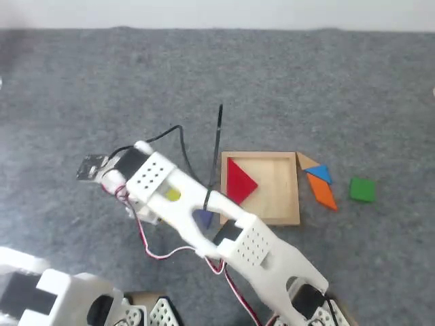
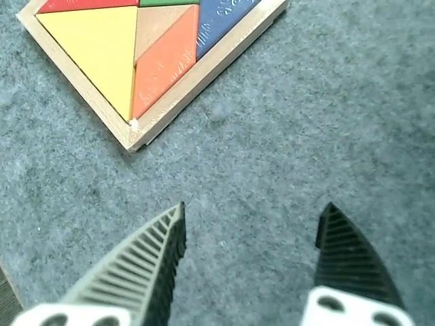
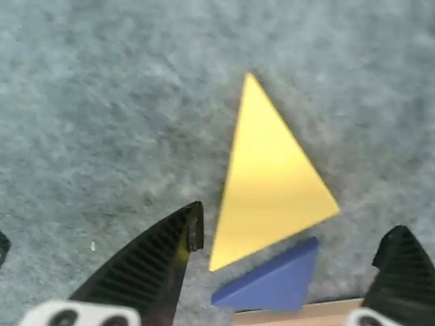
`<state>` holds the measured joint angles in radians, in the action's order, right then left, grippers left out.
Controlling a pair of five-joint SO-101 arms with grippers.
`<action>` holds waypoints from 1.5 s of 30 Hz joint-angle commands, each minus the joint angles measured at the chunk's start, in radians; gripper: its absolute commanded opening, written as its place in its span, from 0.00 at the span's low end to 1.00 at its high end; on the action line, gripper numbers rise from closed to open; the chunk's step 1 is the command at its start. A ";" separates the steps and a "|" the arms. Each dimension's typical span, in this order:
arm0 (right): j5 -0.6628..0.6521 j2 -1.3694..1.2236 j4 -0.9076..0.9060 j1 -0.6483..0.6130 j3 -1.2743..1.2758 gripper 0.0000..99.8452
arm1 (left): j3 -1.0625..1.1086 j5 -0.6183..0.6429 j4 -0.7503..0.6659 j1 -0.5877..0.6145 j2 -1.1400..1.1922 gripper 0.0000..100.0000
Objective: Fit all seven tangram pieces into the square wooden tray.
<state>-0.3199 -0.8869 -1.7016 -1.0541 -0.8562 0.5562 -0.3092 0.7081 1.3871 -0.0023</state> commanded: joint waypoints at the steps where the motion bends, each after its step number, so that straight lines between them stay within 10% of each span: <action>1: 0.009 0.012 0.013 -0.004 -0.003 0.43 | -0.015 -0.009 0.003 0.006 -0.006 0.31; 45: 0.011 -0.082 0.044 0.024 -0.008 0.20 | -0.015 -0.009 0.005 0.006 -0.006 0.31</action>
<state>-0.3168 -0.9866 -1.6709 -1.0326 -0.8577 0.5562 -0.3107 0.7081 1.3871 -0.0023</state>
